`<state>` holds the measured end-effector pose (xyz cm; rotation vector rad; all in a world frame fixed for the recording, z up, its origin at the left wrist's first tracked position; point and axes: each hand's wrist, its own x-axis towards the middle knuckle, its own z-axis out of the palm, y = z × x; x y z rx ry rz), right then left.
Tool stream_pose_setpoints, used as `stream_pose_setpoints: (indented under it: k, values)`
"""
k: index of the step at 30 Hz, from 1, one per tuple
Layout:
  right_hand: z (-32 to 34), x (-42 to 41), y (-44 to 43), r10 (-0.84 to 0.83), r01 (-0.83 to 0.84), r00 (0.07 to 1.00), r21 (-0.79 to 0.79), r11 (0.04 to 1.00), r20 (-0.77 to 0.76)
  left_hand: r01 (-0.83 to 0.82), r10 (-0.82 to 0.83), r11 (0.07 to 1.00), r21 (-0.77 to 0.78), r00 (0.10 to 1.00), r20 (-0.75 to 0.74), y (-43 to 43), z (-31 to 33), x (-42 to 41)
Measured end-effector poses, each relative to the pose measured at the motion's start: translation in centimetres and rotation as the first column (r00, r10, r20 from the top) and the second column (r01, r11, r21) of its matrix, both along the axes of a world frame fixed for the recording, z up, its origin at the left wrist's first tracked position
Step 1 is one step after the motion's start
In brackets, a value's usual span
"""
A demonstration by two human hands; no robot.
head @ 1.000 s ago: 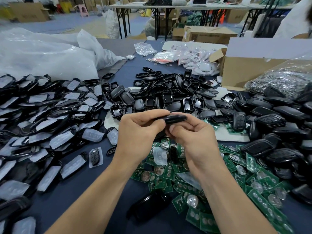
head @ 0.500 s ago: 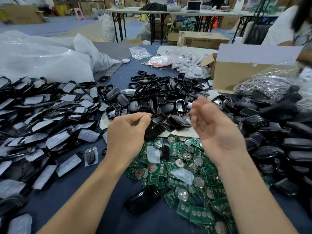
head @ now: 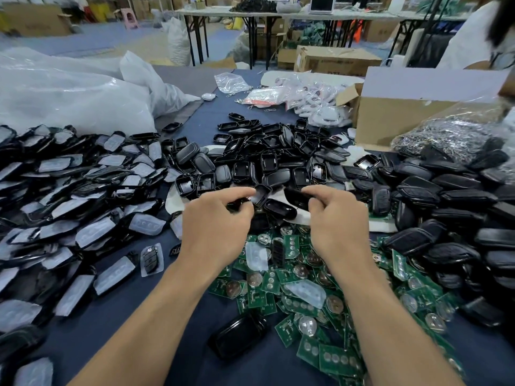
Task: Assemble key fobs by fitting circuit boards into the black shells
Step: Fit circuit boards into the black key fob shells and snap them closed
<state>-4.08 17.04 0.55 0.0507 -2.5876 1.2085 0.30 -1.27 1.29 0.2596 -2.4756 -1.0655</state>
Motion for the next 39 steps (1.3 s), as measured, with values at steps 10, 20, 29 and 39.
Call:
stream_pose_setpoints:
  k: [10, 20, 29, 39]
  values:
    - [0.3, 0.9, -0.7, 0.039, 0.047, 0.985, -0.475, 0.879, 0.168, 0.356, -0.278, 0.877, -0.321, 0.923, 0.265, 0.3, -1.8, -0.9]
    - [1.7, 1.6, -1.1, 0.274, -0.023, 0.942, -0.773, 0.634, 0.196, 0.198, -0.194, 0.965, 0.172, 0.980, -0.039, 0.1, -0.6, -0.7]
    - [2.0, 2.4, -1.7, 0.376, -0.225, 0.912, -0.569, 0.791, 0.162, 0.446, -0.522, 0.287, 0.848, 0.815, -0.252, -1.1, 1.1, -0.7]
    - [2.4, 3.4, -3.1, 0.353, -0.472, 0.865, 0.340, 0.813, 0.356, 0.249, -0.320, 0.281, 0.927, 0.935, -0.154, -2.8, 1.3, -1.3]
